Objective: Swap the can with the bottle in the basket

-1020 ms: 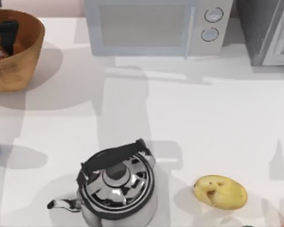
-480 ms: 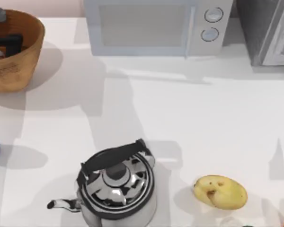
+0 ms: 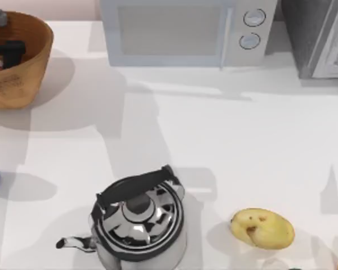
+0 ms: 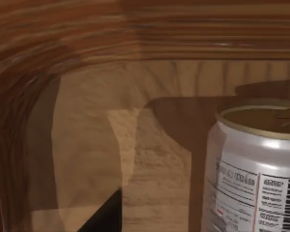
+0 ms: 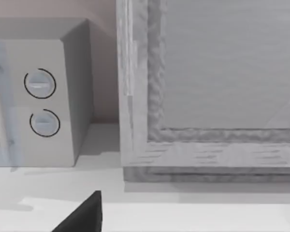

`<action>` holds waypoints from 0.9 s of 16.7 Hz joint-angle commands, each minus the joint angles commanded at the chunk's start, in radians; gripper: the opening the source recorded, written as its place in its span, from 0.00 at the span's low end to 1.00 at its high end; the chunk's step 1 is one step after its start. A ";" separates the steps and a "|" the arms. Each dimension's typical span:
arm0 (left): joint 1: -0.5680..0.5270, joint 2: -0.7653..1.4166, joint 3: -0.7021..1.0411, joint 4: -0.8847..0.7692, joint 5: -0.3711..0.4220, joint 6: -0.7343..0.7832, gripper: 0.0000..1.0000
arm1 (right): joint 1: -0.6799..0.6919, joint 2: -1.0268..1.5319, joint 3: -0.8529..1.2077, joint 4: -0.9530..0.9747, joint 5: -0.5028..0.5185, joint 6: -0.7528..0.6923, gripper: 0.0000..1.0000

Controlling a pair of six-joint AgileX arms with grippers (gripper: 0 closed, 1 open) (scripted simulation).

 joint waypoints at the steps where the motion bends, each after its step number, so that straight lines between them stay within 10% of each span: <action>1: 0.000 0.000 0.000 0.000 0.000 0.000 0.62 | 0.000 0.000 0.000 0.000 0.000 0.000 1.00; 9: 0.000 0.000 0.000 0.000 0.000 0.000 0.02 | 0.000 0.000 0.000 0.000 0.000 0.000 1.00; 15: 0.000 0.000 0.000 0.000 0.000 0.000 0.00 | 0.000 0.000 0.000 0.000 0.000 0.000 1.00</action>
